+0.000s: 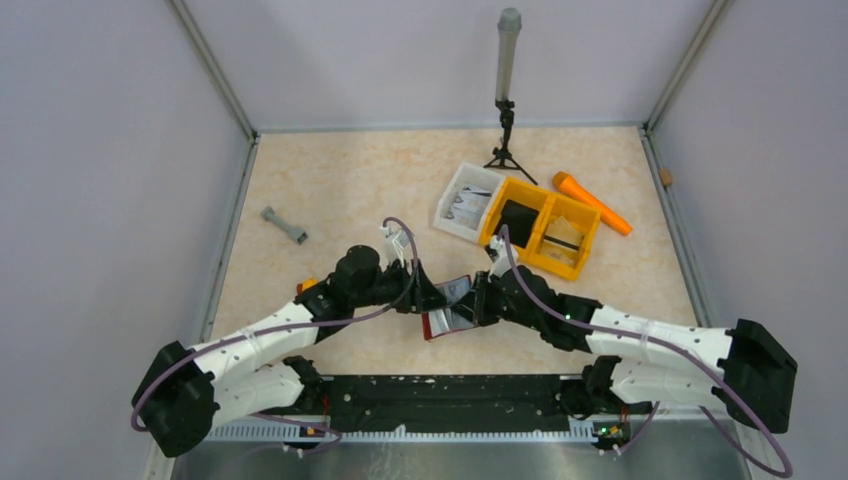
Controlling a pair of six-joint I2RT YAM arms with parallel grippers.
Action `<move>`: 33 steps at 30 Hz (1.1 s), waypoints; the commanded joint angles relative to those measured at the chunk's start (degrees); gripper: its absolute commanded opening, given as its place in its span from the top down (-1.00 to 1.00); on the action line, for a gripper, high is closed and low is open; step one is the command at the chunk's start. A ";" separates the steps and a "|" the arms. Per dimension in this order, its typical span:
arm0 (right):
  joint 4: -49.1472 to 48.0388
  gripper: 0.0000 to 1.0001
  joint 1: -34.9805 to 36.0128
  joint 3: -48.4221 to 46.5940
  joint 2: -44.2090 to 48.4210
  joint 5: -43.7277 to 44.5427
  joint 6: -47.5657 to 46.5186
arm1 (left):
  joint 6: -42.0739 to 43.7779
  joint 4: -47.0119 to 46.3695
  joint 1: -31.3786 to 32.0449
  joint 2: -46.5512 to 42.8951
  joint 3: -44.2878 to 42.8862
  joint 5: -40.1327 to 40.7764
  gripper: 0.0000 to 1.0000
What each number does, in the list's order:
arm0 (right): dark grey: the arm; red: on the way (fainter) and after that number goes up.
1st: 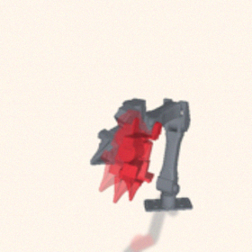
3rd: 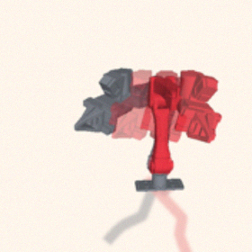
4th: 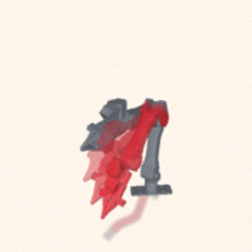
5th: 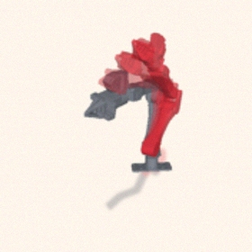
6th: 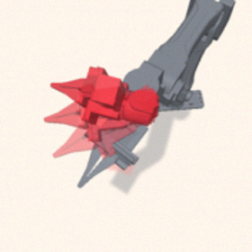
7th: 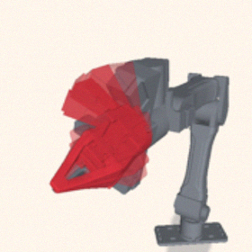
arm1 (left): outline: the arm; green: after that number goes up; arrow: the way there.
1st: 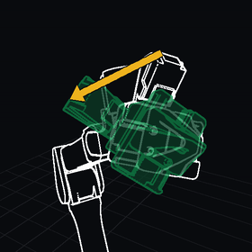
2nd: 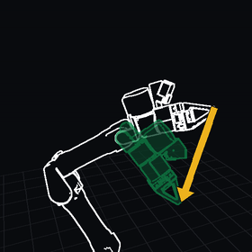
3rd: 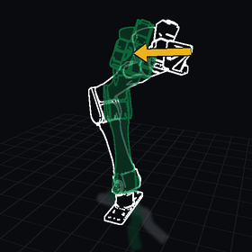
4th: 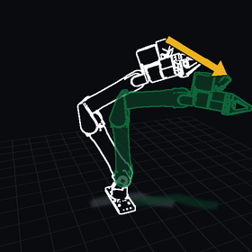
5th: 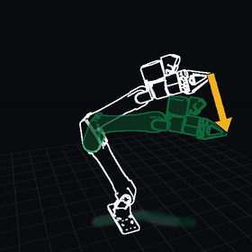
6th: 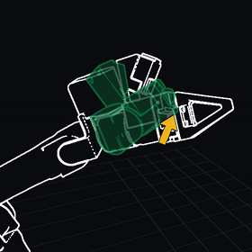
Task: Take the credit cards out of the card holder
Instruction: Remove the credit card from the card holder.
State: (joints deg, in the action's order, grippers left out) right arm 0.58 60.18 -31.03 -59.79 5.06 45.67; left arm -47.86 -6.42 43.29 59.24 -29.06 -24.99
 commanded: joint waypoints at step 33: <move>-13.01 -0.51 -0.94 9.72 5.67 -2.03 -1.75 | 2.31 -5.17 0.04 3.91 2.89 2.46 -0.34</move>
State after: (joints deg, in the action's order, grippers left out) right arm -14.96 59.81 -22.37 -55.96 1.69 46.92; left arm -48.71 -9.89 43.29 66.67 -26.72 -23.90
